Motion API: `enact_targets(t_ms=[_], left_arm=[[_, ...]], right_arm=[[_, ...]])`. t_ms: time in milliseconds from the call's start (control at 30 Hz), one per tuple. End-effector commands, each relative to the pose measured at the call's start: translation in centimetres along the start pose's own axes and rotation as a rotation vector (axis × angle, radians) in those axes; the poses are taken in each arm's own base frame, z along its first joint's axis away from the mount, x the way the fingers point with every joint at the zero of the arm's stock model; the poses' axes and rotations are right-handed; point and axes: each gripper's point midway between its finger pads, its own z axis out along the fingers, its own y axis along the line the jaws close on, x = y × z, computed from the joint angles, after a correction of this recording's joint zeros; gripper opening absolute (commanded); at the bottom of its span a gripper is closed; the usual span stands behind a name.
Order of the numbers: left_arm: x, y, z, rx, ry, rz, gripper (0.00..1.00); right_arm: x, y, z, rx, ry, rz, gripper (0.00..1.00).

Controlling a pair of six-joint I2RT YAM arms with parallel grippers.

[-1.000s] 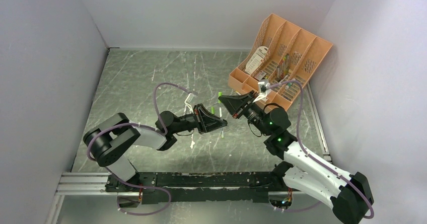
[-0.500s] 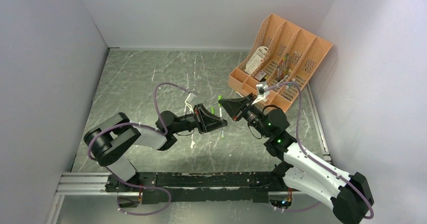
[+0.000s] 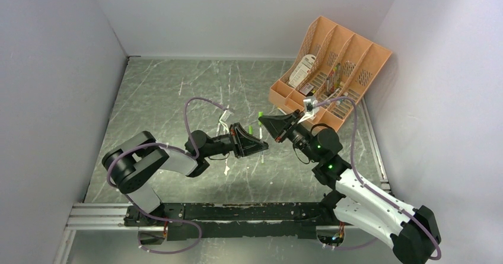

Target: Insert the pens into the pen caps

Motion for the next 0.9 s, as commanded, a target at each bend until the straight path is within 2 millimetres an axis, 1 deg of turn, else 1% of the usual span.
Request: enact_targets(t_ms=[0, 100, 467, 867], left_arm=[[-1.5, -1.3, 0.6, 0.069, -0.046, 0.046, 0.07], [-1.6, -1.3, 0.5, 0.066, -0.048, 0.049, 0.07], [-2.0, -1.7, 0.6, 0.062, -0.048, 0.069, 0.07], [-2.1, -1.4, 0.7, 0.060, -0.055, 0.058, 0.07]], right_arm=[[-2.1, 1.3, 0.4, -0.028, -0.043, -0.031, 0.00], [-2.1, 1.4, 0.5, -0.035, -0.043, -0.031, 0.00], [-1.3, 0.8, 0.2, -0.018, -0.024, -0.029, 0.00], [-0.9, 0.6, 0.1, -0.014, -0.013, -0.037, 0.00]])
